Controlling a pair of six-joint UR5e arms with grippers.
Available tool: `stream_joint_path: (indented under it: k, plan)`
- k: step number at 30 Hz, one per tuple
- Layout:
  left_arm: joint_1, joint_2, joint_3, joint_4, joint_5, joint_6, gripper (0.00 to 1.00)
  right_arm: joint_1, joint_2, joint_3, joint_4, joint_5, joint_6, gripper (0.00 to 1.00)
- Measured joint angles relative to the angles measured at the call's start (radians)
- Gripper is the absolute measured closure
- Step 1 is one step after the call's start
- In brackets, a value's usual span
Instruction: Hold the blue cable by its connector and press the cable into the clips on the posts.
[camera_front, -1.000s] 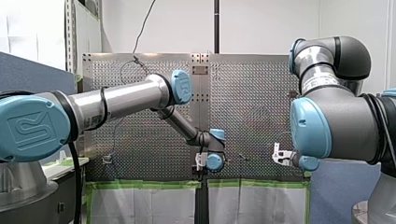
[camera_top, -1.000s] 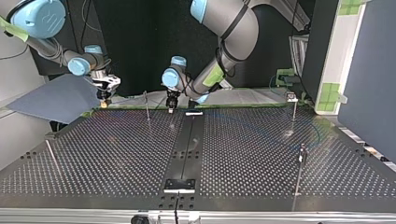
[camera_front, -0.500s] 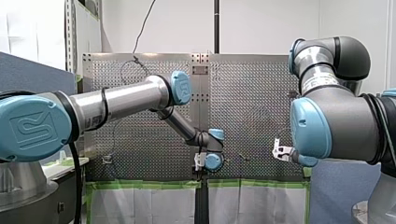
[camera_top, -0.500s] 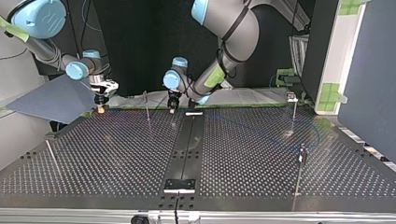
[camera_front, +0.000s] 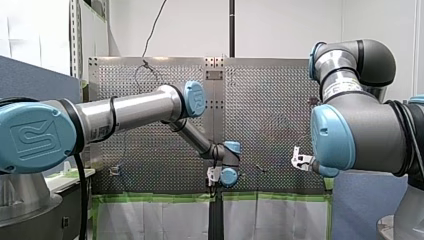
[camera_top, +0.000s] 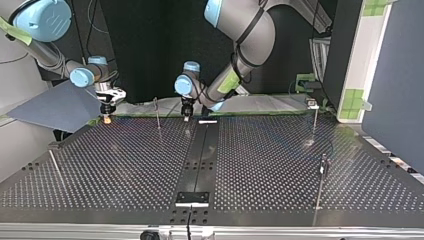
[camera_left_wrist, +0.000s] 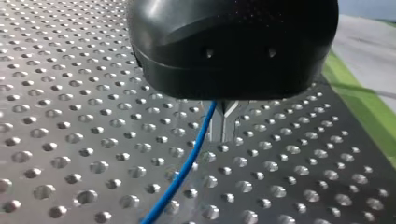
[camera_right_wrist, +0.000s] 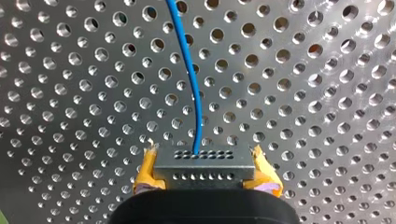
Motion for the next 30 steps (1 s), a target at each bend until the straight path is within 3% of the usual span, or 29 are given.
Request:
stream_joint_path:
  k: [10, 16, 21, 22, 23, 24, 25, 30]
  plan:
    - [-0.008, -0.001, 0.054, -0.004, -0.002, -0.006, 1.0, 0.002, 0.031, -0.018, 0.0, -0.001, 0.014, 1.0]
    - [-0.012, 0.0, 0.055, -0.012, 0.001, -0.006, 1.0, 0.004, 0.072, -0.053, 0.009, -0.002, 0.012, 1.0]
    - [-0.013, 0.001, 0.054, -0.025, 0.0, -0.004, 1.0, 0.007, 0.078, -0.065, 0.027, -0.002, 0.012, 1.0]
    - [-0.013, 0.001, 0.054, -0.026, 0.0, -0.003, 0.92, 0.008, 0.079, -0.066, 0.03, -0.002, 0.013, 1.0]
    - [-0.013, 0.001, 0.053, -0.027, -0.001, -0.003, 0.26, 0.008, 0.08, -0.066, 0.031, -0.003, 0.013, 1.0]
    - [-0.014, 0.001, 0.052, -0.029, -0.001, -0.002, 0.26, 0.008, 0.08, -0.066, 0.033, -0.005, 0.013, 1.0]
    - [-0.016, 0.001, 0.049, -0.032, 0.001, 0.0, 0.09, 0.008, 0.08, -0.066, 0.035, -0.007, 0.013, 1.0]
    - [-0.024, 0.002, 0.039, -0.063, 0.033, 0.006, 0.07, 0.012, 0.081, -0.067, 0.04, -0.019, 0.014, 1.0]
